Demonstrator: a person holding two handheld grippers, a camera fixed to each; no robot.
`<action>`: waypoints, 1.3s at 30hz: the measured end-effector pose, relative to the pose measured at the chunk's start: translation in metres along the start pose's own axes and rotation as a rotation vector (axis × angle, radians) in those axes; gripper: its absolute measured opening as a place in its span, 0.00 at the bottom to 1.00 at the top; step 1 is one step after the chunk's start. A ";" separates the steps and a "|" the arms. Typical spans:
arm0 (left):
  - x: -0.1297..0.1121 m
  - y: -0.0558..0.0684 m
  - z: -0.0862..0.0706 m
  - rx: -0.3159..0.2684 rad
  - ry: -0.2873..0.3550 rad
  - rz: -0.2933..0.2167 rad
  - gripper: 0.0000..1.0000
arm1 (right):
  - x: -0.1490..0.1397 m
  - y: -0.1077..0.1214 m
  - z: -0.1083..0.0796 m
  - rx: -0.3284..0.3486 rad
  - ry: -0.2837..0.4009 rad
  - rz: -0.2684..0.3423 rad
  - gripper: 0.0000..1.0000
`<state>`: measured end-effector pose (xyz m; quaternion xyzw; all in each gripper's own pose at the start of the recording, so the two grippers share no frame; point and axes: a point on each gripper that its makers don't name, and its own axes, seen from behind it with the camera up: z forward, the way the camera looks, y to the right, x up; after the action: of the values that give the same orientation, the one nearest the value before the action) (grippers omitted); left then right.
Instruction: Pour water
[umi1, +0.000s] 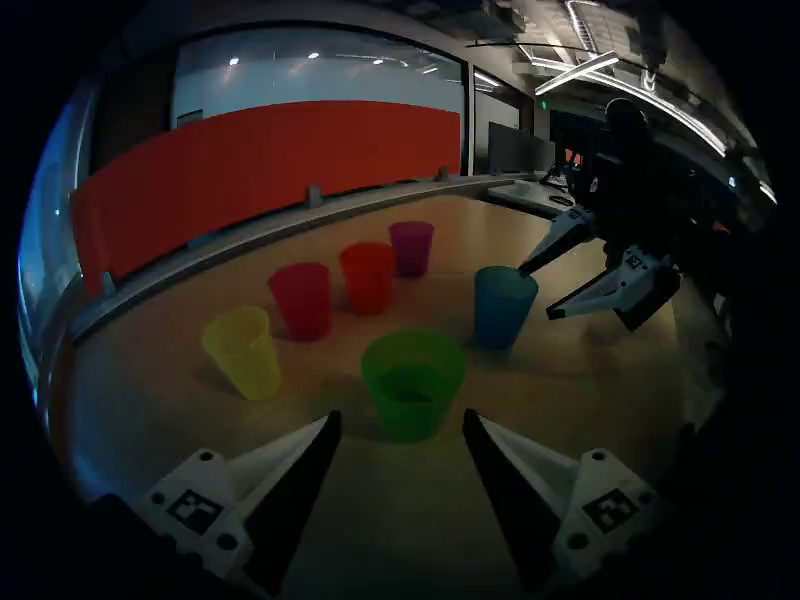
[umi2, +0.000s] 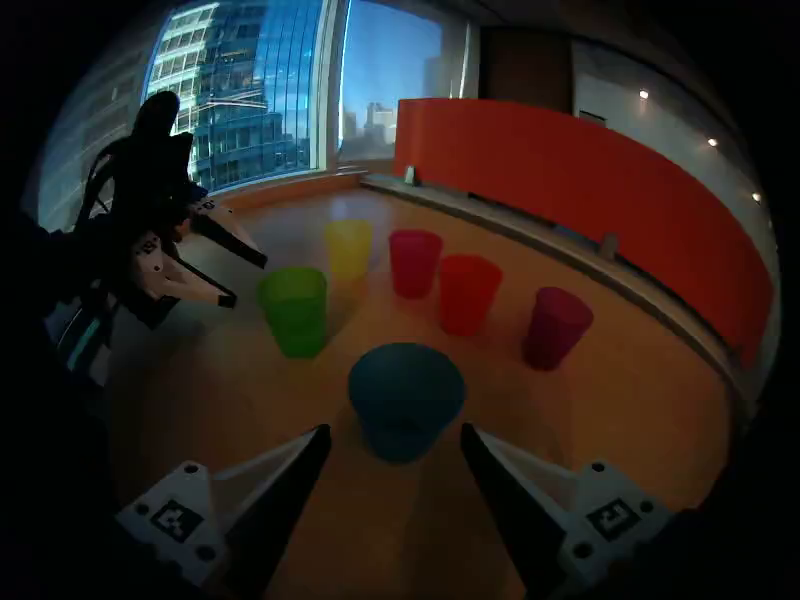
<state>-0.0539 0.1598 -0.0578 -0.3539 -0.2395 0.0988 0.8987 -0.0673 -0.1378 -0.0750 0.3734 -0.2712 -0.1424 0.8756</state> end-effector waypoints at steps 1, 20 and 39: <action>0.001 0.000 -0.002 0.005 0.008 -0.005 0.90 | 0.001 0.000 -0.002 -0.005 0.007 0.003 1.00; 0.028 -0.024 -0.041 0.121 0.179 -0.117 0.90 | 0.020 0.012 -0.046 -0.092 0.132 0.062 1.00; 0.060 -0.061 -0.070 0.333 0.351 -0.113 0.90 | 0.064 0.082 -0.090 -0.386 0.393 0.131 1.00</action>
<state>0.0340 0.0946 -0.0388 -0.1989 -0.0794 0.0232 0.9765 0.0410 -0.0596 -0.0431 0.2021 -0.0877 -0.0595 0.9736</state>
